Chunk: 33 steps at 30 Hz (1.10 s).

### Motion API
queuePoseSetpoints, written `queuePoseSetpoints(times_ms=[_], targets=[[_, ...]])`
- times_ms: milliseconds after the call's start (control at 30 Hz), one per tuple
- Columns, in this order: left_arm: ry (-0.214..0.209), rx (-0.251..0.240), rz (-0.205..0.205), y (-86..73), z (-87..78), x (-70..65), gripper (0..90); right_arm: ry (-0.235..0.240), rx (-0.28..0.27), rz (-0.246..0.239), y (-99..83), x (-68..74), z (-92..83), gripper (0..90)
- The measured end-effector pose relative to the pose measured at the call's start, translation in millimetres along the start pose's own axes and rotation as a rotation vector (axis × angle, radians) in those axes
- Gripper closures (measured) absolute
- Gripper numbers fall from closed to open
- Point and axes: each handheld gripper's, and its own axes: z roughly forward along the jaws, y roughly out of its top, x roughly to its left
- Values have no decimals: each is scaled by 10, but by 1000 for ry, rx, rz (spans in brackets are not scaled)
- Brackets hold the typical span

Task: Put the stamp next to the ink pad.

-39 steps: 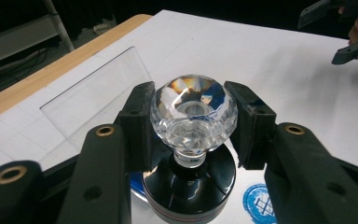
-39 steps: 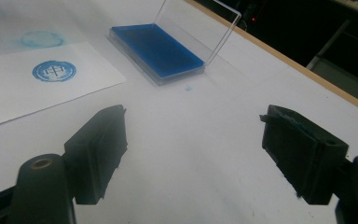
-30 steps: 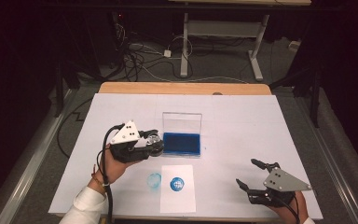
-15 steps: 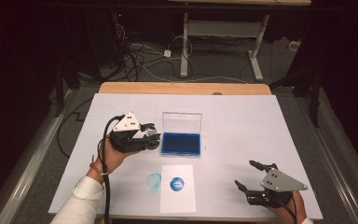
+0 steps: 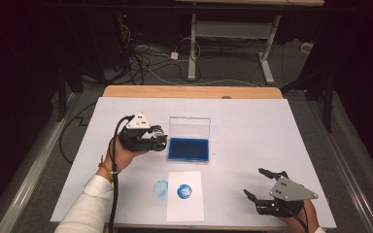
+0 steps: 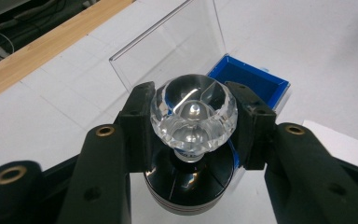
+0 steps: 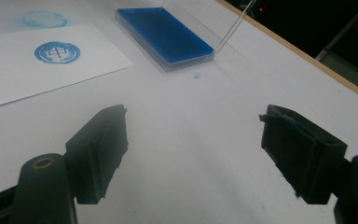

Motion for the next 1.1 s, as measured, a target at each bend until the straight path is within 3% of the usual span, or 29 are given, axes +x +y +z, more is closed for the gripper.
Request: queuePoseSetpoints(times_ms=[200, 667, 1100], targets=[[1, 11, -32, -46, 68, 80, 538, 6, 4, -7, 3, 3, 9, 227], [18, 53, -44, -119, 260, 86, 537, 3, 30, -31, -2, 25, 27, 234], [32, 65, -74, -273, 311, 136, 536, 7, 38, -35, -4, 35, 36, 235]])
